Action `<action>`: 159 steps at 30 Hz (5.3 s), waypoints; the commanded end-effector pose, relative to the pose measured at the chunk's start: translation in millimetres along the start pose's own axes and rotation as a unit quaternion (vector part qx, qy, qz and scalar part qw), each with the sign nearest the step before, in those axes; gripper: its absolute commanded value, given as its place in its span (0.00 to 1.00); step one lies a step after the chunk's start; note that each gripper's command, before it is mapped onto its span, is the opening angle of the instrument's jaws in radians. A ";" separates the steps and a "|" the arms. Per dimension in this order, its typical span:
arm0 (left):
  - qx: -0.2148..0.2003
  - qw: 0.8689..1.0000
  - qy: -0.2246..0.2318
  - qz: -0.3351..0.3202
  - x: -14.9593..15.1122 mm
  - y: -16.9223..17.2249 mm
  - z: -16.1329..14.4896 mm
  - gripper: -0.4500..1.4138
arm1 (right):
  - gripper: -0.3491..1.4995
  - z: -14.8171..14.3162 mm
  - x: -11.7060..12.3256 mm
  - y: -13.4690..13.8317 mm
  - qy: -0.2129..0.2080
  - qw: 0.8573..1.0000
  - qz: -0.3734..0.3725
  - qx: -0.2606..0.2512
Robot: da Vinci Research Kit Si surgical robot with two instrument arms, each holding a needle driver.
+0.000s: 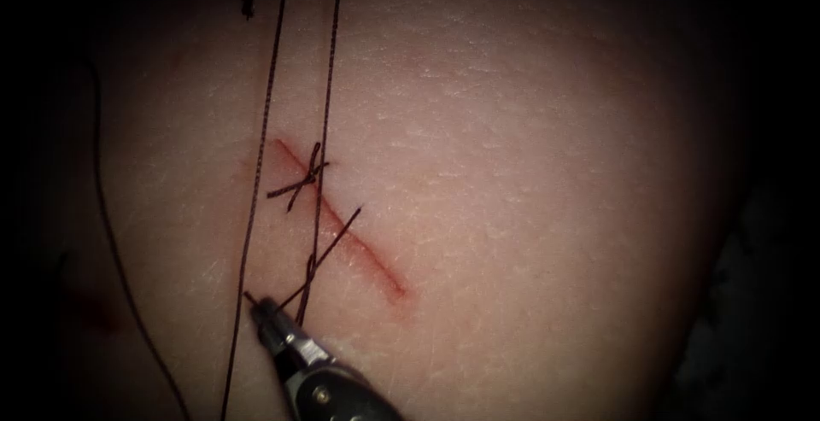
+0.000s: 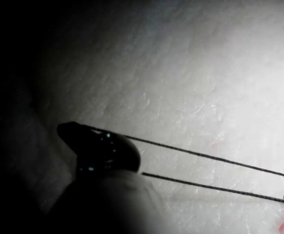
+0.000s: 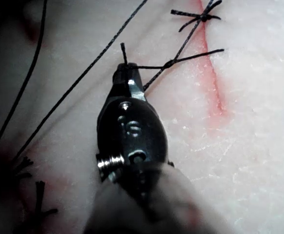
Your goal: Wound Closure
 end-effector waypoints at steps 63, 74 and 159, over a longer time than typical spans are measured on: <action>0.081 0.983 0.063 -0.154 5.7 -8.1 17.0 0.00 | 0.00 -2.8 -1.1 -6.0 0.001 0.999 -0.023 0.045; 0.072 0.985 0.056 -0.145 6.8 -8.9 20.6 0.00 | 0.00 -3.5 -4.0 -7.5 -0.013 0.998 -0.041 0.053; -0.209 0.975 0.078 -0.025 -1.6 13.5 -23.6 0.00 | 0.57 -13.5 13.8 5.1 0.015 0.983 -0.099 0.155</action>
